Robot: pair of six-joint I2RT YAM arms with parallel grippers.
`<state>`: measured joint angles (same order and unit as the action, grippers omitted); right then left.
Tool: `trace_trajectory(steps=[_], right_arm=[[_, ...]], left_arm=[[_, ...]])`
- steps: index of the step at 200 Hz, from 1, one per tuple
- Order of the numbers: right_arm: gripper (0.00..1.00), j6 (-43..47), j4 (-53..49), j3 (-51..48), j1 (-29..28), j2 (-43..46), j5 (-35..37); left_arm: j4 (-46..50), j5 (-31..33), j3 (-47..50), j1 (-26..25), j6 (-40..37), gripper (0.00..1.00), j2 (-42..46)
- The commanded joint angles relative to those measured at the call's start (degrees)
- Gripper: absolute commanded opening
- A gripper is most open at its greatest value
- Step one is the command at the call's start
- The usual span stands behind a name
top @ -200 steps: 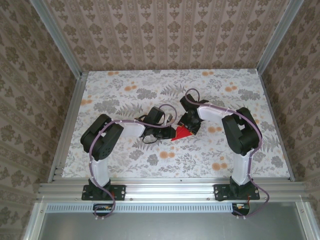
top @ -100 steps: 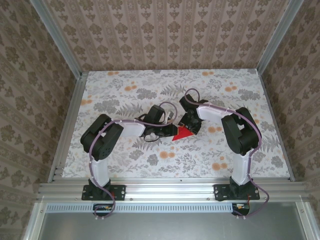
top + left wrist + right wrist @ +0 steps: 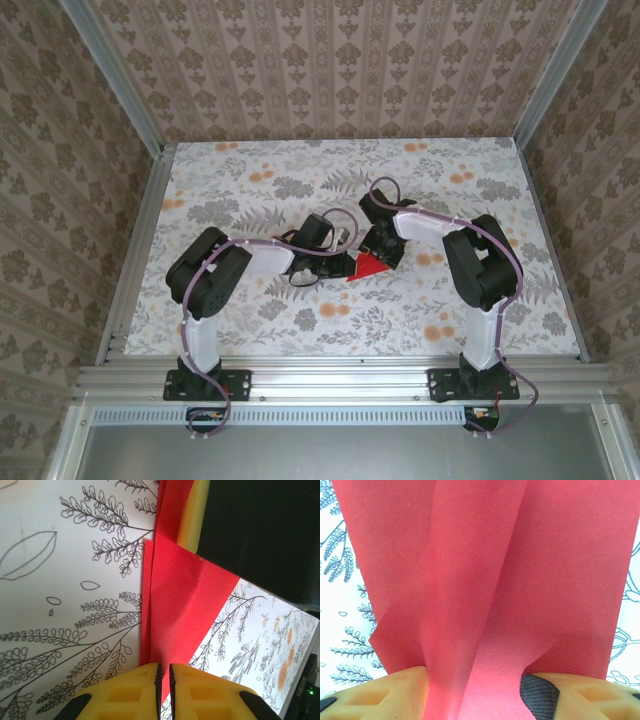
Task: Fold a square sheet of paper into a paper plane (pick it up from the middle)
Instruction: Fourth fold the wing at the center of the table.
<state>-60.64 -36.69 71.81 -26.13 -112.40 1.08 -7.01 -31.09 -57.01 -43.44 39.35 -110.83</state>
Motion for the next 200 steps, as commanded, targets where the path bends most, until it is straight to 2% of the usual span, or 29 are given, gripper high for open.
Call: trace_trajectory(steps=[1, 45, 89, 122, 200], right_arm=[[0.62, -0.3, -12.1, -7.3, 1.5, -11.9, 7.6], [0.62, -0.2, -12.2, -7.5, 1.5, -11.8, 7.6], [0.62, -0.3, -12.1, -7.5, 1.5, -11.8, 7.4], [0.62, -0.3, -11.7, -7.7, 1.4, -11.6, 7.3], [0.61, -0.6, -11.0, -8.4, 1.4, -11.2, 6.8]], left_arm=[[7.5, 3.0, 0.5, 0.0, -2.5, 0.15, 0.8], [2.3, -3.0, 1.8, -0.2, 0.2, 0.17, 4.8], [0.2, -3.7, 1.3, -1.1, 1.7, 0.17, 4.4], [0.7, -3.4, 0.5, -1.5, 1.7, 0.16, 2.4], [7.5, 2.4, -1.4, -1.7, -0.2, 0.12, -0.1]])
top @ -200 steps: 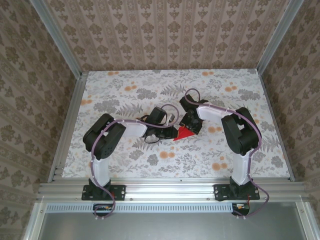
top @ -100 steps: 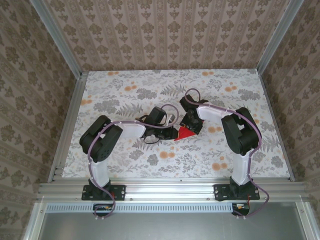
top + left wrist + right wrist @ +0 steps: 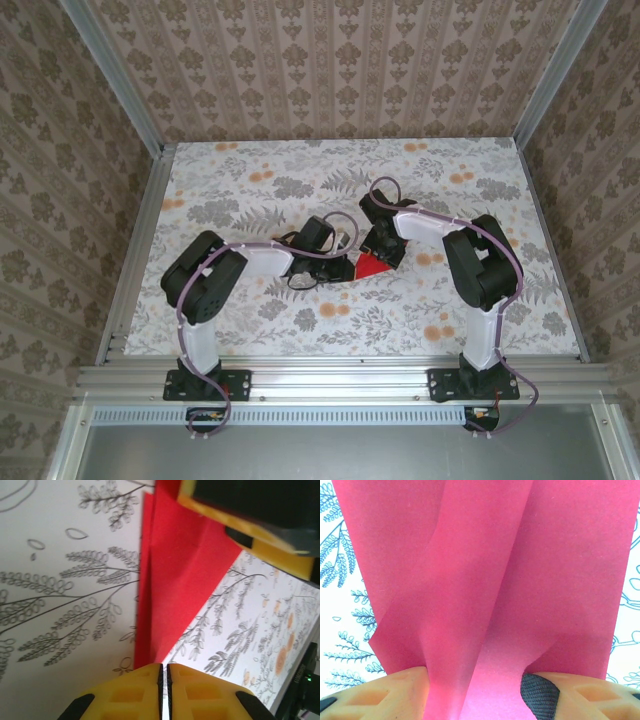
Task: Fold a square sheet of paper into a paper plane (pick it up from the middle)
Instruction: Fourth fold the wing at the center of the table.
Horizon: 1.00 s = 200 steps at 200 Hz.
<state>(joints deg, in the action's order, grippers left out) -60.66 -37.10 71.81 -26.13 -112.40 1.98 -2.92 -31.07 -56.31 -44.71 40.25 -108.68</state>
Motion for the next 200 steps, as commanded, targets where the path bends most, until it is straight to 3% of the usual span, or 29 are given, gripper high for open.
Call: trace_trajectory(steps=[1, 33, 88, 200], right_arm=[[0.61, -0.6, -10.5, -8.4, 1.4, -11.2, 5.9], [0.61, -0.5, -10.5, -8.4, 1.4, -11.1, 5.9], [0.62, -0.6, -10.2, -8.6, 1.4, -11.0, 5.8], [0.61, -0.2, -10.0, -8.5, 1.4, -11.0, 5.1]], left_arm=[[3.6, 2.5, -2.2, -0.4, -1.1, 0.12, -2.3], [4.3, 1.9, -2.4, -0.4, -1.2, 0.12, -2.0], [-6.8, -3.3, -1.6, 0.3, 3.5, 0.13, 0.4], [2.0, 3.5, -3.2, 0.5, 0.1, 0.11, -5.4]])
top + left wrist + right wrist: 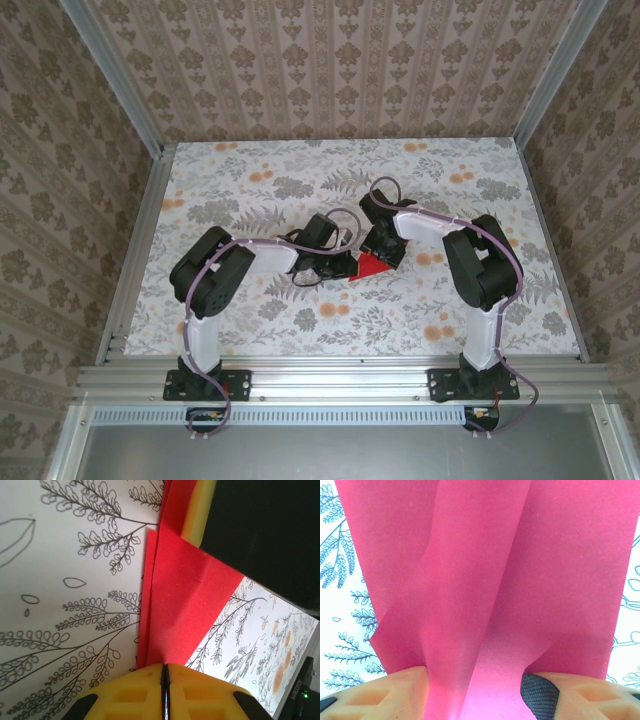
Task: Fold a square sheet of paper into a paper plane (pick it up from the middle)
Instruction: Fourth fold the wing at the center of the table.
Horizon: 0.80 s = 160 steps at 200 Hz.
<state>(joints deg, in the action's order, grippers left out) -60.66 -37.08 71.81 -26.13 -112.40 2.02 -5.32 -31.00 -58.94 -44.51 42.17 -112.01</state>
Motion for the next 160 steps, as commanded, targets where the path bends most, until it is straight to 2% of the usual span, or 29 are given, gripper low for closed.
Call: trace_trajectory(steps=[1, 36, 78, 125, 160], right_arm=[[0.61, -0.2, -9.9, -8.5, 1.4, -10.9, 5.0], [0.61, 1.5, -8.0, -8.8, 1.7, -8.9, 2.7], [0.64, 9.1, -0.2, -9.7, 3.6, 2.7, -5.0], [0.7, 15.1, 2.7, -9.1, 4.9, 13.5, -12.9], [0.72, 18.4, 4.3, -9.2, 4.9, 19.2, -15.6]], left_arm=[[4.4, 3.5, -0.5, 0.3, -1.9, 0.11, -2.1], [5.0, 3.8, 0.5, 0.7, -1.8, 0.09, -1.8], [6.7, 3.3, 0.3, 1.1, -1.9, 0.09, -1.9], [9.7, 3.4, -0.6, 1.1, -2.1, 0.09, -2.3], [12.7, 4.1, -2.1, 0.8, -3.2, 0.09, -2.7]])
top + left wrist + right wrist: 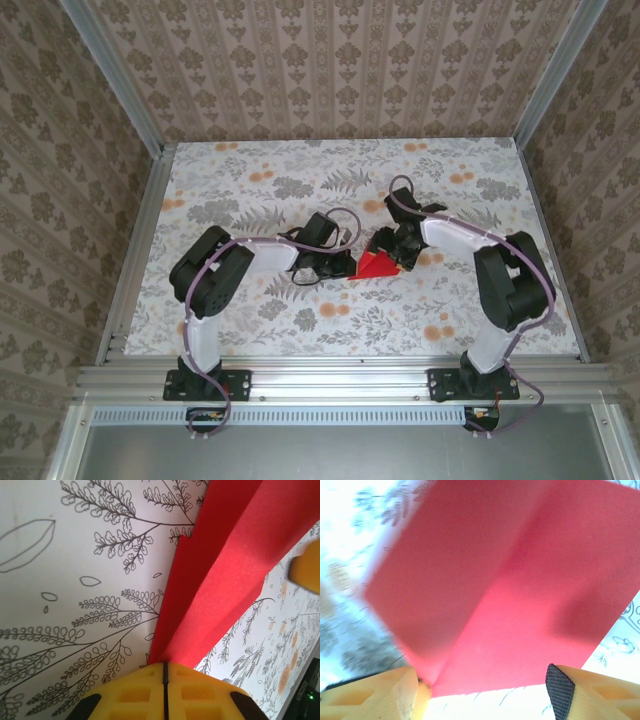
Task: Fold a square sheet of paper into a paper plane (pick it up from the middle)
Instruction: Fourth fold the wing at the center of the table.
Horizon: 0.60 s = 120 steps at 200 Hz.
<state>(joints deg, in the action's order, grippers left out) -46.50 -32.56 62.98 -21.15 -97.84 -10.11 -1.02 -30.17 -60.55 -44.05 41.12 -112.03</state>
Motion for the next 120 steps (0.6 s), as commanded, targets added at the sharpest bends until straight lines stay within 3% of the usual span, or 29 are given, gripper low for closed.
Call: trace_trajectory(steps=[1, 33, 57, 81, 120], right_arm=[[0.72, 4.3, -0.2, -0.4, 0.0, 4.7, -3.6], [0.65, 5.1, 6.7, -4.9, -0.1, 9.2, -7.1], [0.49, 5.5, 14.1, -8.2, -0.1, 11.0, -11.4], [0.31, 5.9, 17.2, -8.4, -0.1, 7.4, -13.4], [0.23, 7.2, 21.9, -8.3, -0.1, 0.7, -15.1]], left_arm=[[8.4, 3.3, -0.5, 0.4, -2.2, 0.09, -2.7], [9.2, 3.4, -1.4, 0.0, -2.2, 0.08, -3.4], [10.4, 3.8, -2.4, -0.3, -2.5, 0.08, -4.0], [10.8, 3.8, -3.1, -0.5, -2.5, 0.08, -4.6], [11.4, 4.2, -3.5, -0.6, -2.5, 0.08, -4.8]])
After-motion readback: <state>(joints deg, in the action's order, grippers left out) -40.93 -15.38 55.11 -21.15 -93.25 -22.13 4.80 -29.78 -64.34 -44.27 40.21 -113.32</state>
